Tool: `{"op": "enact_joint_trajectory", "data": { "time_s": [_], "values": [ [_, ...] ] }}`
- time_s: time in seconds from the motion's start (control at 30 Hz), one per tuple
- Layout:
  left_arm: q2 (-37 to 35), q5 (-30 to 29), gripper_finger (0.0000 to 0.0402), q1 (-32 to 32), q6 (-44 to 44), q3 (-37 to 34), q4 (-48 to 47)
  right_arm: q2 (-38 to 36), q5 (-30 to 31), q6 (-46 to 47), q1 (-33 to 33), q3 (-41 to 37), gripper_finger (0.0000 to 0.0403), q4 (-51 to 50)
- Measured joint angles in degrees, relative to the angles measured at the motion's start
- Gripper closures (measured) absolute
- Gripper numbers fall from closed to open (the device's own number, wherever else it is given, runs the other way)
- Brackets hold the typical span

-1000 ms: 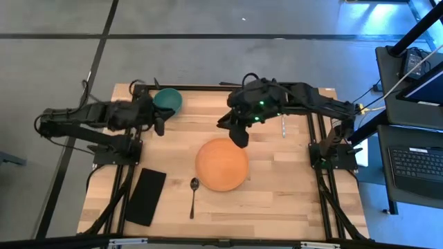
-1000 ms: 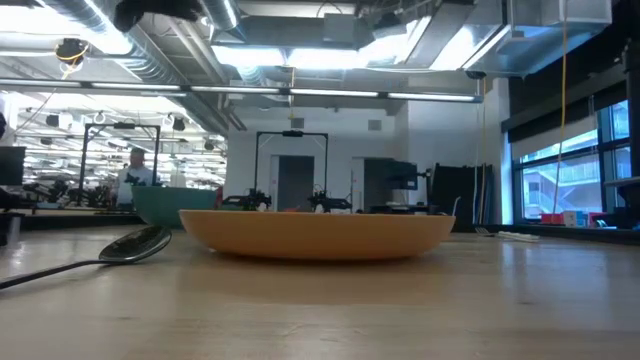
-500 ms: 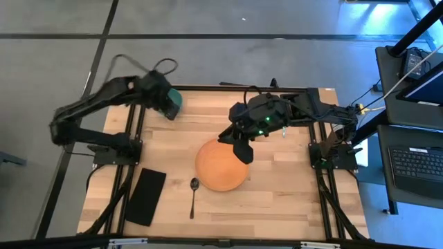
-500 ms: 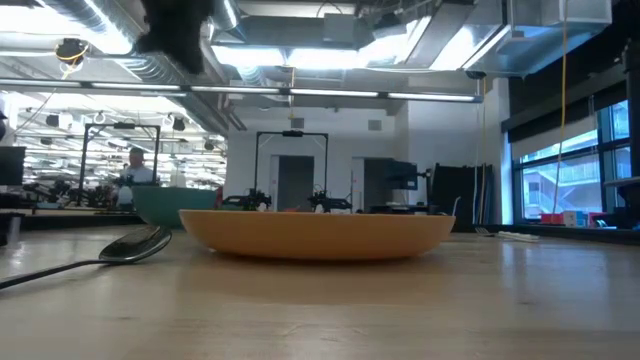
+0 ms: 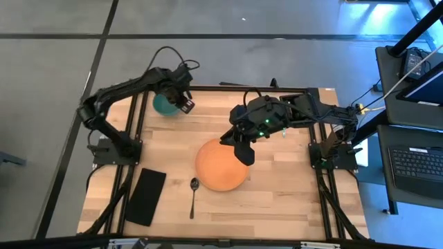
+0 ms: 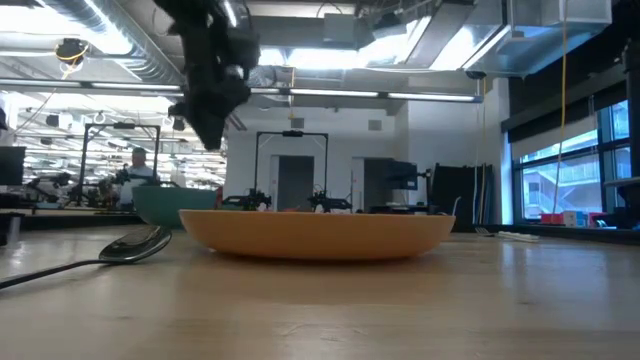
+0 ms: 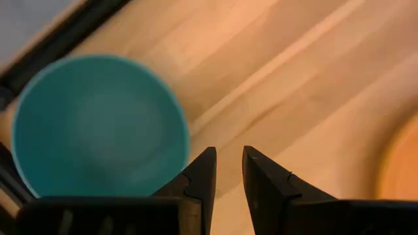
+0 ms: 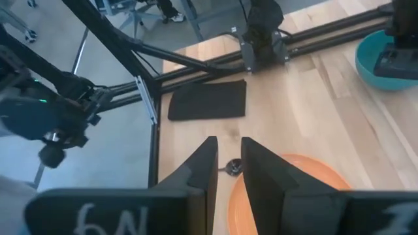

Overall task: Set table place
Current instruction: Put the blue bowl on the orange plate

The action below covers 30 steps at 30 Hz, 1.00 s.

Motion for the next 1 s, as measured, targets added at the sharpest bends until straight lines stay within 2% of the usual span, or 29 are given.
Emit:
{"op": "enact_joint_trajectory", "data": {
  "time_s": [0.37, 0.77, 1.0],
  "values": [
    [6.3, 0.3, 0.0333, 3.0, -0.4, 0.0, -0.3, 0.0, 0.4, -0.3, 1.3, 0.0, 0.0332, -1.4],
    [10.2, -0.2, 0.0333, 3.1, -0.6, 0.0, 1.1, 0.0, 0.5, -0.3, 1.3, 0.0, 0.0332, -1.7],
    [11.3, -4.5, 0.0333, 3.1, -1.7, 0.0, 0.8, 0.0, 0.5, 0.0, 1.7, 0.0, 0.0332, -2.1]
  ]
}}
